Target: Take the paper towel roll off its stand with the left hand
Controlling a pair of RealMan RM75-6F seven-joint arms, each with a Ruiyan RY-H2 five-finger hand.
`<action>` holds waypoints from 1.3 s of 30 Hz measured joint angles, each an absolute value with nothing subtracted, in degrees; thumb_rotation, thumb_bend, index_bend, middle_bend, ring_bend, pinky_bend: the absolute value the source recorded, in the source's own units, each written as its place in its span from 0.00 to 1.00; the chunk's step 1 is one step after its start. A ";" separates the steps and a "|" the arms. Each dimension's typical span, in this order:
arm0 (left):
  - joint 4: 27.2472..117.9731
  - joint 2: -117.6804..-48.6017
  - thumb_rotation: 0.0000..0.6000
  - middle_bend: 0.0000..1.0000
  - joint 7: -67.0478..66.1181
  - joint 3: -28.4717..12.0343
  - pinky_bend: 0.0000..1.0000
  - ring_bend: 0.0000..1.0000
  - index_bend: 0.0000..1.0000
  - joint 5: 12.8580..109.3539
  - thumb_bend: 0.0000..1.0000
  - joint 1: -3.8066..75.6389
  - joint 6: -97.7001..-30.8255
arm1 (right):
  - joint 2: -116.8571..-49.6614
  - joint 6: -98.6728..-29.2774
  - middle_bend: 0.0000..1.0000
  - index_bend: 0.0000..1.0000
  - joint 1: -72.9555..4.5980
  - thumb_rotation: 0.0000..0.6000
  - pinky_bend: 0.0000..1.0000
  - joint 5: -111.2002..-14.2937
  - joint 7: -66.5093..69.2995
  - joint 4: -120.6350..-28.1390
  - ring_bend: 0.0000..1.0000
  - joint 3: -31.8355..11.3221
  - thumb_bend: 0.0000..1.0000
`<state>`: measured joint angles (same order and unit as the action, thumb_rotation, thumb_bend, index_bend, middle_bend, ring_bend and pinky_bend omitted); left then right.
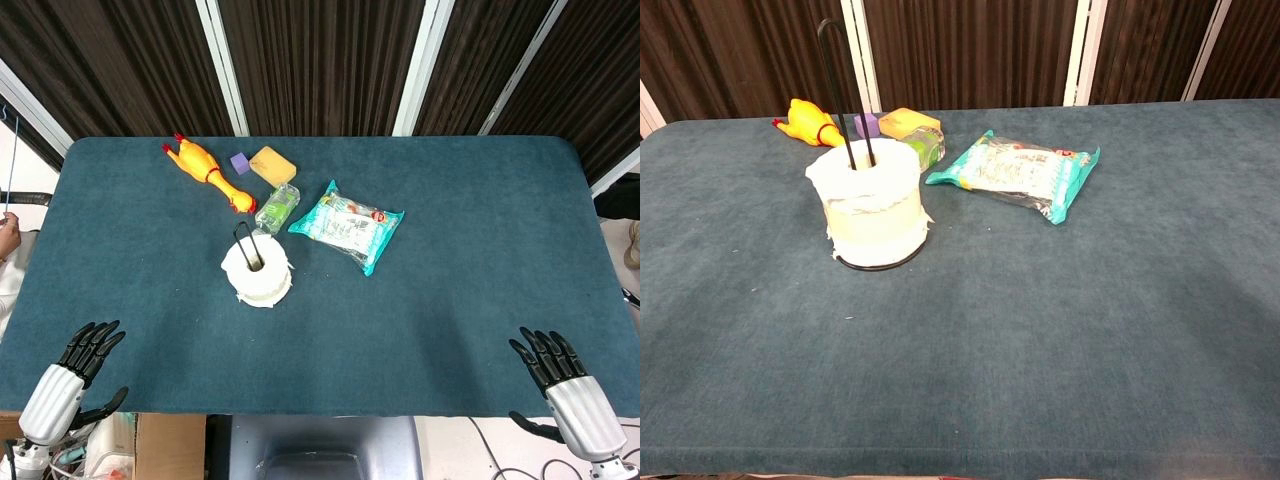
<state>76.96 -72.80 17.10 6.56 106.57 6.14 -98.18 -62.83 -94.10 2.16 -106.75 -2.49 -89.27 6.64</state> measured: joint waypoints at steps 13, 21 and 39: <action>75.23 -82.28 1.00 0.00 33.00 2.90 0.00 0.00 0.00 104.57 0.34 9.69 -98.61 | -62.36 -94.10 0.00 0.00 1.90 1.00 0.00 -106.19 -1.48 -89.51 0.00 6.41 0.03; 78.73 -88.33 1.00 0.00 35.63 -2.29 0.00 0.00 0.00 97.65 0.33 17.91 -85.16 | -62.13 -92.41 0.00 0.00 1.12 1.00 0.00 -104.60 -1.41 -89.94 0.00 5.83 0.03; 75.15 -104.62 1.00 0.00 12.43 -14.79 0.00 0.00 0.00 73.58 0.33 28.64 -68.04 | -60.72 -93.10 0.00 0.00 1.17 1.00 0.00 -103.45 1.90 -89.94 0.00 5.54 0.03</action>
<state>75.15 -104.62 12.43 -14.79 73.58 28.64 -68.04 -60.72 -93.10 1.17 -103.45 1.90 -89.94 5.54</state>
